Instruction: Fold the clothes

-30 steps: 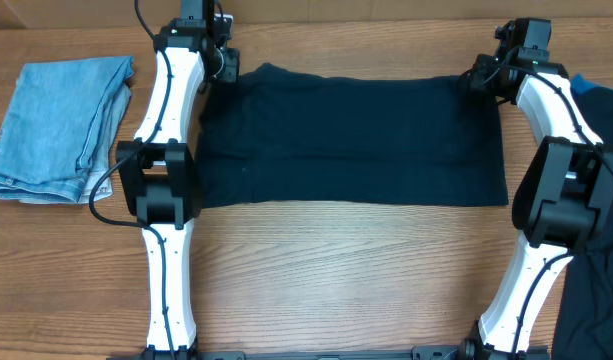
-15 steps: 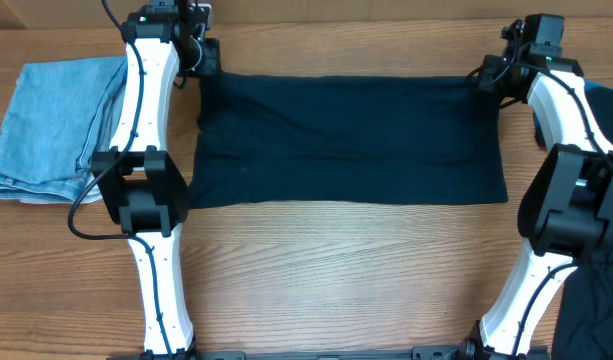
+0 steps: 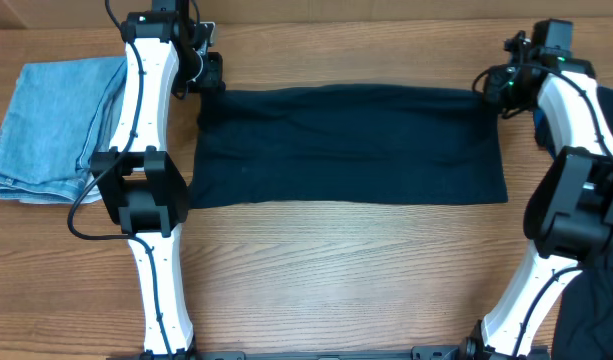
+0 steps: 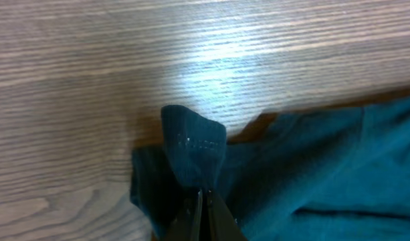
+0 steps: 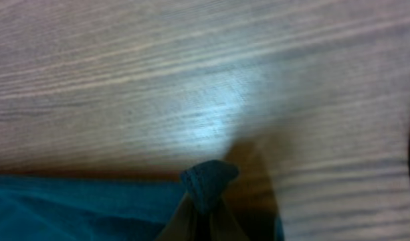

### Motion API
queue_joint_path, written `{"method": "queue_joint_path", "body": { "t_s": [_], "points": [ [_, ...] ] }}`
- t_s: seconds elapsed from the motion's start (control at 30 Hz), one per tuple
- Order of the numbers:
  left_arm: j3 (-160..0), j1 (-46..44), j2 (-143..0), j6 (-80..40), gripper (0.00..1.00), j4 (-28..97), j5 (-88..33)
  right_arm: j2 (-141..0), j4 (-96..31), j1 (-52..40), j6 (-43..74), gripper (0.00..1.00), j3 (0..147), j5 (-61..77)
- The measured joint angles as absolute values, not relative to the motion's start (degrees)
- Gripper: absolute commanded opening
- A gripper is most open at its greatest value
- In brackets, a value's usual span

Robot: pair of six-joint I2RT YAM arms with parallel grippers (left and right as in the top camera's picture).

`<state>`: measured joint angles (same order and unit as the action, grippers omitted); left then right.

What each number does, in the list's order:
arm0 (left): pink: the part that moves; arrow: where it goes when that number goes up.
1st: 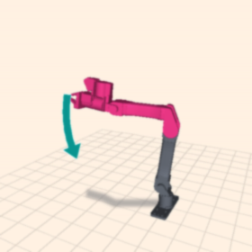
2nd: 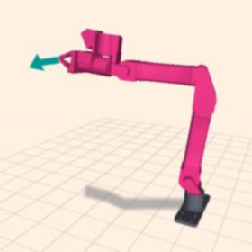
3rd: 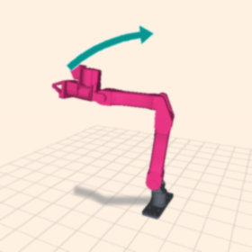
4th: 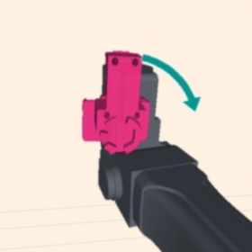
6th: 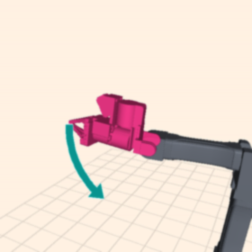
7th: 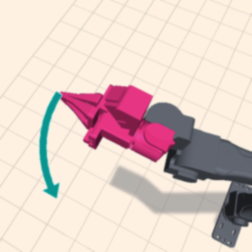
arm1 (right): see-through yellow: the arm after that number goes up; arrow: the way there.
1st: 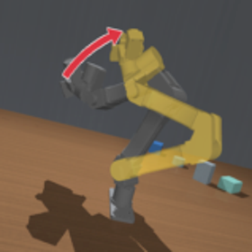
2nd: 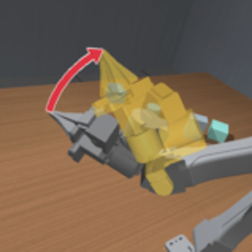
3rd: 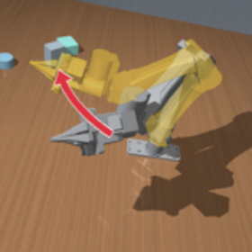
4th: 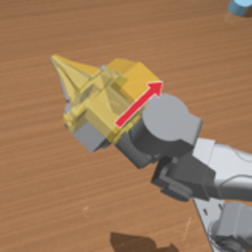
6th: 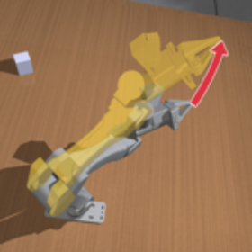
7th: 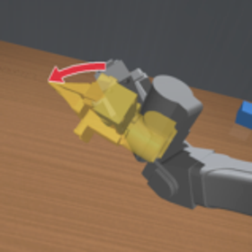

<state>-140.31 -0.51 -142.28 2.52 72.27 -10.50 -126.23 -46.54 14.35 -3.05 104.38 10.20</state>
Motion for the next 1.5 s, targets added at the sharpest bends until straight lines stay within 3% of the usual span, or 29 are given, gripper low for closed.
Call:
{"method": "queue_joint_path", "body": {
  "t_s": [0.93,1.5],
  "points": [
    [-140.3,-0.7,-141.5,-1.6,0.04,86.3,-11.8,-123.9,-63.0,17.4,-9.1,0.04,104.4,13.7],
    [-140.2,-0.7,-141.5,-3.6,0.04,91.6,-11.8,-123.9,-63.7,17.4,-9.1,0.04,101.6,12.6]
  ]
}}
